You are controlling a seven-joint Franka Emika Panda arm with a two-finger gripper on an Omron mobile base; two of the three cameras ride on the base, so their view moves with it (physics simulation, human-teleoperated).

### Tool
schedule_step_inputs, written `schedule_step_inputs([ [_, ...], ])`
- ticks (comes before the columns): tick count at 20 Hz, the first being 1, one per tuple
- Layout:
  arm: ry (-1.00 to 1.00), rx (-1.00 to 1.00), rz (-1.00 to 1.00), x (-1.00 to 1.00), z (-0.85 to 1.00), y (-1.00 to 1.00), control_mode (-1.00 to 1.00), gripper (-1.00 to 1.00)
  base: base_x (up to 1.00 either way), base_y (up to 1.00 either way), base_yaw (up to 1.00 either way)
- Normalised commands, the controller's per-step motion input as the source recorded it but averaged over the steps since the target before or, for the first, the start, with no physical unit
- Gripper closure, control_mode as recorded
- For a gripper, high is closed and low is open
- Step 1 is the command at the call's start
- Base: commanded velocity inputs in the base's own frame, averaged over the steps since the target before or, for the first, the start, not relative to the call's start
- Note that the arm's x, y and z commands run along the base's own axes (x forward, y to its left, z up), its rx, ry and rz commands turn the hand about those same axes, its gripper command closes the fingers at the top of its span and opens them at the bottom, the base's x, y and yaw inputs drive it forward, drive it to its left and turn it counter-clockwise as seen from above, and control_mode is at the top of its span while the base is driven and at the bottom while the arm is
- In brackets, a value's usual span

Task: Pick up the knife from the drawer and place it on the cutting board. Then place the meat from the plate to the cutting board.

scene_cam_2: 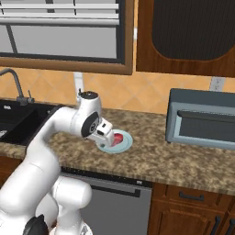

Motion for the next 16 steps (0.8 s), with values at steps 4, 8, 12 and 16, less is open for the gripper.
schedule_step_inputs([
  [4,0.11,0.07,0.0,0.63,-0.28,-0.12,-1.0,-1.0,0.0,0.0,0.0],
  [8,0.09,0.01,0.0,0.49,-0.31,-0.05,-1.0,-1.0,0.0,0.0,0.0],
  [12,0.07,0.0,0.0,0.44,-0.27,0.0,-1.0,-1.0,0.0,0.0,0.0],
  [16,0.05,0.0,0.0,0.44,-0.28,0.0,-1.0,-1.0,0.0,0.0,0.0],
])
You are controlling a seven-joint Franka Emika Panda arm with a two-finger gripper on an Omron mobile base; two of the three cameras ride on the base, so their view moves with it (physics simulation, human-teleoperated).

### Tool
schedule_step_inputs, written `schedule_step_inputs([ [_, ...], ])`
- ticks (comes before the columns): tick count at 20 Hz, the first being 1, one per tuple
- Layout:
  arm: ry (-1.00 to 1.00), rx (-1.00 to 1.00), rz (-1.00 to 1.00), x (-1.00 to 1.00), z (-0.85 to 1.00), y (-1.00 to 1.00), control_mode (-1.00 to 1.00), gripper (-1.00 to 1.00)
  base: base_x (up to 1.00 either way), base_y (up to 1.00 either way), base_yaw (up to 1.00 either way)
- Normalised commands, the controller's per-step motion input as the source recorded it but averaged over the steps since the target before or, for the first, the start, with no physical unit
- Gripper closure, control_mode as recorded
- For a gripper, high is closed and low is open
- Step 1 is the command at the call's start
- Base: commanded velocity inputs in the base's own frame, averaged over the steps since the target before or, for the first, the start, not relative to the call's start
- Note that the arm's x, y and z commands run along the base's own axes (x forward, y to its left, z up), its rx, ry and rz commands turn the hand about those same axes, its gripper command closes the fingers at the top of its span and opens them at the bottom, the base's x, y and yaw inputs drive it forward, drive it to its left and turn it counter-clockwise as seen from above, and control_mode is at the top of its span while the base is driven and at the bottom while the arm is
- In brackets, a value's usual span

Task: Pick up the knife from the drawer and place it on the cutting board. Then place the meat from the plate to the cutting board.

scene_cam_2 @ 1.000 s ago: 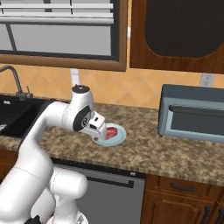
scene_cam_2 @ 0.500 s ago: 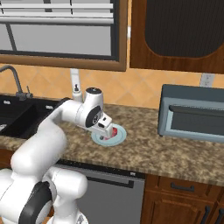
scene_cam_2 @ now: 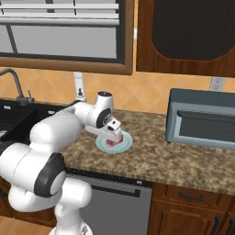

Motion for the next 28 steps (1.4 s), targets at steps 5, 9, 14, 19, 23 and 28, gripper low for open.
schedule_step_inputs([
  [5,0.03,0.0,0.0,0.34,-0.32,0.0,-1.0,-1.0,0.0,0.0,0.0],
  [9,0.02,0.0,0.0,0.32,-0.34,0.0,-1.0,-1.0,0.0,0.0,0.0],
  [14,0.02,0.0,0.0,0.33,-0.33,0.0,-1.0,-1.0,0.0,0.0,0.0],
  [19,0.01,-0.02,0.0,0.32,-0.34,0.0,-1.0,-1.0,0.0,0.0,0.0],
  [23,0.0,-0.02,0.0,0.29,-0.26,0.0,-1.0,-1.0,0.0,0.0,0.0],
  [28,0.0,0.0,0.0,0.37,-0.22,-0.04,-1.0,-1.0,0.0,0.0,0.0],
])
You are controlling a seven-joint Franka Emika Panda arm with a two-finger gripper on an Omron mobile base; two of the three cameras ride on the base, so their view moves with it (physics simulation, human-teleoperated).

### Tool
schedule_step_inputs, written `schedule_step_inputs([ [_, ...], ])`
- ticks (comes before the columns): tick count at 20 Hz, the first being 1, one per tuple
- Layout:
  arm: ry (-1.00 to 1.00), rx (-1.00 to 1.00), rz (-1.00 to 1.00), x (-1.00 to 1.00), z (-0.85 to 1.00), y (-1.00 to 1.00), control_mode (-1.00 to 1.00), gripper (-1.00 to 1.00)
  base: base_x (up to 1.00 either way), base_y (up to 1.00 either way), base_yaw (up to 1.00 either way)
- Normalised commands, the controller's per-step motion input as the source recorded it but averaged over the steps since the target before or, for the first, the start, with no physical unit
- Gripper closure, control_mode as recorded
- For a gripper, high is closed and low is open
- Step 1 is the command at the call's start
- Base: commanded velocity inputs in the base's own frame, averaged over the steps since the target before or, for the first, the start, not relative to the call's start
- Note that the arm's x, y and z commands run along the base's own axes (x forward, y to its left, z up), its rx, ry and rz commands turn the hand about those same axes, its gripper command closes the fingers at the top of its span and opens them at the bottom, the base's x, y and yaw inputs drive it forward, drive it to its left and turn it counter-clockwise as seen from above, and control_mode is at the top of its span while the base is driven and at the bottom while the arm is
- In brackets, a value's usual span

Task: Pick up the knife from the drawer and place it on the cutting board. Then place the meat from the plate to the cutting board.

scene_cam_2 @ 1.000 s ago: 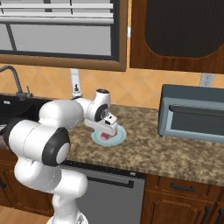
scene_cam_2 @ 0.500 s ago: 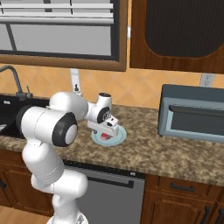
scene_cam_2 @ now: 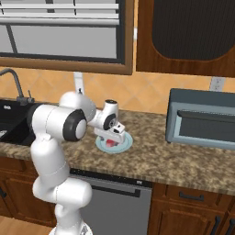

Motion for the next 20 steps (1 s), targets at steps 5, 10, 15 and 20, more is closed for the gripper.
schedule_step_inputs([
  [5,0.0,0.0,0.0,0.38,-0.16,-0.14,-1.0,-1.0,0.0,0.0,0.0],
  [10,0.01,0.0,0.0,0.38,-0.2,-0.09,-1.0,-1.0,0.0,0.0,0.0],
  [15,0.03,0.0,-0.01,0.02,-0.44,0.08,-1.0,1.0,0.0,0.0,0.0],
  [20,0.0,0.0,0.0,-0.12,-0.12,0.02,-1.0,1.0,0.0,0.0,0.0],
])
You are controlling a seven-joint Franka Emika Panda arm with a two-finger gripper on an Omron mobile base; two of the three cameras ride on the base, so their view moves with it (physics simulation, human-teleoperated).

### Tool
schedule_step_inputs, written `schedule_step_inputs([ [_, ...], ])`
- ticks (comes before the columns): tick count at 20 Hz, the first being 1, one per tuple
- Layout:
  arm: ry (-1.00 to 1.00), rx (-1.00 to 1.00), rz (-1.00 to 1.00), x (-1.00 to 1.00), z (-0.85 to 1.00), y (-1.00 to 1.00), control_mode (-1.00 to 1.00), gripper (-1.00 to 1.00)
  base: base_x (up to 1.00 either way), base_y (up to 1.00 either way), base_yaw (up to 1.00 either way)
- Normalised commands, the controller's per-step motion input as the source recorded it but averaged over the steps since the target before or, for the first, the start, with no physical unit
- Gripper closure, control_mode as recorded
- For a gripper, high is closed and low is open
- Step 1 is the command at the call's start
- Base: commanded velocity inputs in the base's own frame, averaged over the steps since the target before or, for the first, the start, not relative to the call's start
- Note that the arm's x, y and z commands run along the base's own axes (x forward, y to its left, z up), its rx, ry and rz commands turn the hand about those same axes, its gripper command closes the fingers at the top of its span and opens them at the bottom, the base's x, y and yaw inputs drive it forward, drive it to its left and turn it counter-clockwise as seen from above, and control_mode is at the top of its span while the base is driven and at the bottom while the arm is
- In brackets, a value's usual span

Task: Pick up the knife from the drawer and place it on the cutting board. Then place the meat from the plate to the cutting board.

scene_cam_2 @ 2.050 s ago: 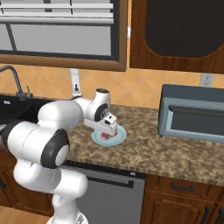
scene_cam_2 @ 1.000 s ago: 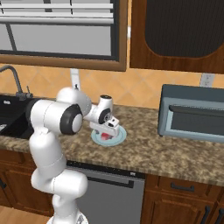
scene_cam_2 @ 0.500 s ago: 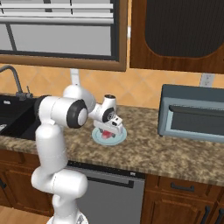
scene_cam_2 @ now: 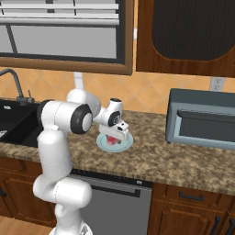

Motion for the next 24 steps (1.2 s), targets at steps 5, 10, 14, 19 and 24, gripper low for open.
schedule_step_inputs([
  [5,-0.02,0.1,0.0,-0.5,0.71,0.0,-1.0,1.0,0.0,0.0,0.0],
  [10,0.0,0.12,0.1,-0.63,0.61,0.11,-1.0,1.0,0.0,0.0,0.0],
  [14,0.0,0.0,0.25,-0.71,0.47,0.58,-1.0,1.0,0.0,0.0,0.0],
  [19,-0.05,0.0,0.25,-0.84,0.61,0.67,-1.0,1.0,0.0,0.0,0.0],
  [24,-0.16,0.0,0.09,-1.0,0.73,0.44,-1.0,1.0,0.0,0.0,0.0],
])
